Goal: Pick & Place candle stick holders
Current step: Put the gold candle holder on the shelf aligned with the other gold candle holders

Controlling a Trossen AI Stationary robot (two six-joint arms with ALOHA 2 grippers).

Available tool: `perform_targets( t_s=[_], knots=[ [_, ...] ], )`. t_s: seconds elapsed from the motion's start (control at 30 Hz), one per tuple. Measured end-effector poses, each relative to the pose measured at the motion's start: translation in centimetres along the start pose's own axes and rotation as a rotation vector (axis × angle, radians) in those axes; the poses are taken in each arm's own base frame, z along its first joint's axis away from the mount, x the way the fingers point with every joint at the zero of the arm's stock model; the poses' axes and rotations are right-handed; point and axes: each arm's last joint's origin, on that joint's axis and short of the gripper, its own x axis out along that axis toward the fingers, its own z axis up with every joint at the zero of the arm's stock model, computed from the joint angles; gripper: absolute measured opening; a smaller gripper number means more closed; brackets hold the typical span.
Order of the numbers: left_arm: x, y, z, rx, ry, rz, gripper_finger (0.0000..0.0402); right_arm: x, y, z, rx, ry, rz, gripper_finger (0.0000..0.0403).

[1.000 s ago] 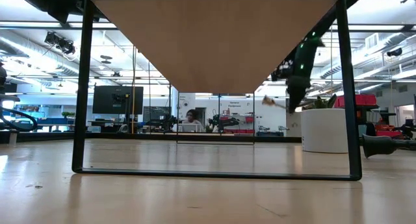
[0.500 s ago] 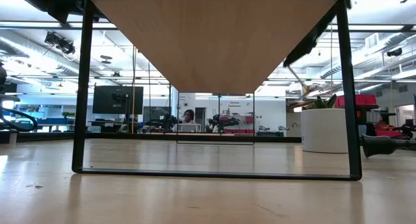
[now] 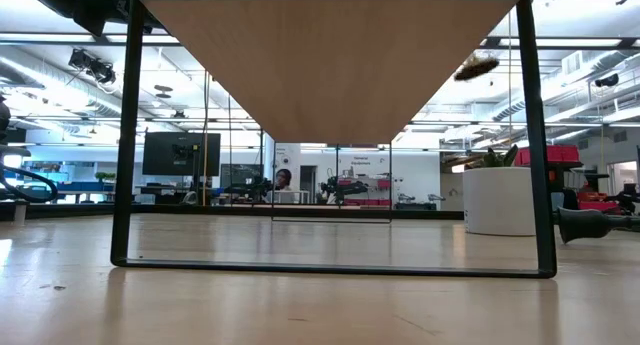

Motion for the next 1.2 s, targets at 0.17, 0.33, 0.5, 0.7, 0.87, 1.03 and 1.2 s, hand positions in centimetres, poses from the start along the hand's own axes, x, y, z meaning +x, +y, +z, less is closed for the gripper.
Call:
perform_targets(
  t_s=[0.17, 0.33, 0.5, 0.7, 0.87, 1.03, 1.2],
  knots=[
    [0.0, 0.0, 0.0, -0.029, 0.000, 0.000, 0.0211, -1.9, 2.5, 0.2, 0.010, -0.082, 0.112, 0.0000],
    [0.0, 0.0, 0.0, -0.043, 0.000, 0.000, 0.0211, -2.0, 5.1, -0.5, 0.010, -0.195, 0.276, 0.0000],
    [0.0, 0.0, 0.0, -0.074, 0.000, 0.000, 0.0211, 0.0, 7.5, -2.1, 0.013, -0.227, 0.320, 0.0000],
    [0.0, 0.0, 0.0, -0.130, 0.000, -0.003, 0.0211, 2.2, 11.3, -4.0, -0.024, -0.361, 0.441, 0.0000],
    [0.0, 0.0, 0.0, -0.152, 0.000, -0.003, 0.0211, 3.3, 14.2, -5.6, -0.039, -0.405, 0.446, 0.0000],
    [0.0, 0.0, 0.0, -0.151, -0.002, 0.014, 0.0211, 4.4, 17.4, -6.5, -0.038, -0.407, 0.423, 0.0000],
    [0.0, 0.0, 0.0, -0.151, -0.003, 0.015, 0.0211, 5.3, 20.4, -6.9, -0.057, -0.430, 0.409, 0.0000]
  ],
)
